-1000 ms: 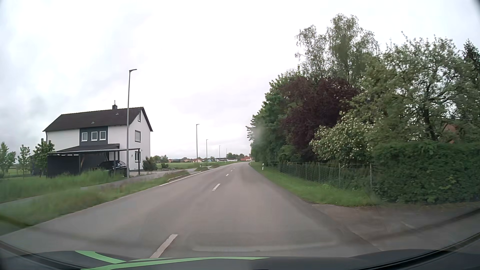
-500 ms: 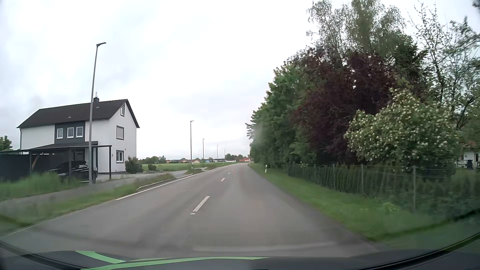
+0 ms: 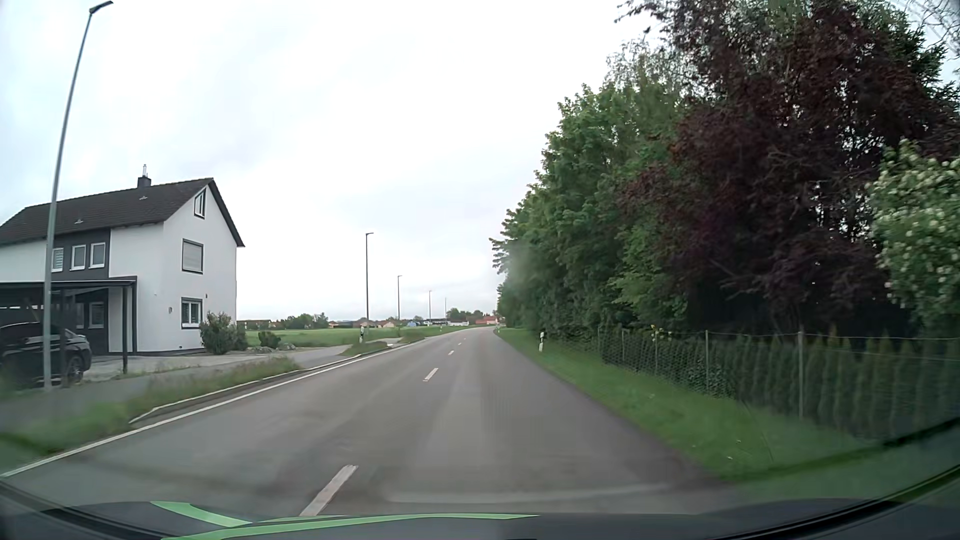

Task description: Follow the waypoints while adhering to traffic rules and regulations

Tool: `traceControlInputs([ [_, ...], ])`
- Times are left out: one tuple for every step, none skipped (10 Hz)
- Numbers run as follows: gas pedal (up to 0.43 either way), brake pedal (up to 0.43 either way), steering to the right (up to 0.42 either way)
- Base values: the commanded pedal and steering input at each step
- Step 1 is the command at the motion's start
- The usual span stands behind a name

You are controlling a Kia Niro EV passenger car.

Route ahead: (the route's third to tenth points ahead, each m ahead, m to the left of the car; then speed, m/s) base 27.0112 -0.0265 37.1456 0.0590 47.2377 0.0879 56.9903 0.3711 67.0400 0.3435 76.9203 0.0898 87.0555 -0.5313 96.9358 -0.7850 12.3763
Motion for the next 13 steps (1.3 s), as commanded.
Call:
traceControlInputs([
  [0.15,0.0,0.0],
  [0.15,0.0,0.0],
  [0.15,0.0,0.0],
  [0.15,0.0,0.0],
  [0.138,0.0,0.0],
  [0.138,0.0,0.0],
  [0.13,0.0,0.0],
  [0.13,0.0,0.0],
  [0.13,0.0,0.0],
  [0.118,0.0,0.0],
  [0.11,0.0,-0.001],
  [0.11,0.0,-0.001],
  [0.098,0.0,0.0],
])
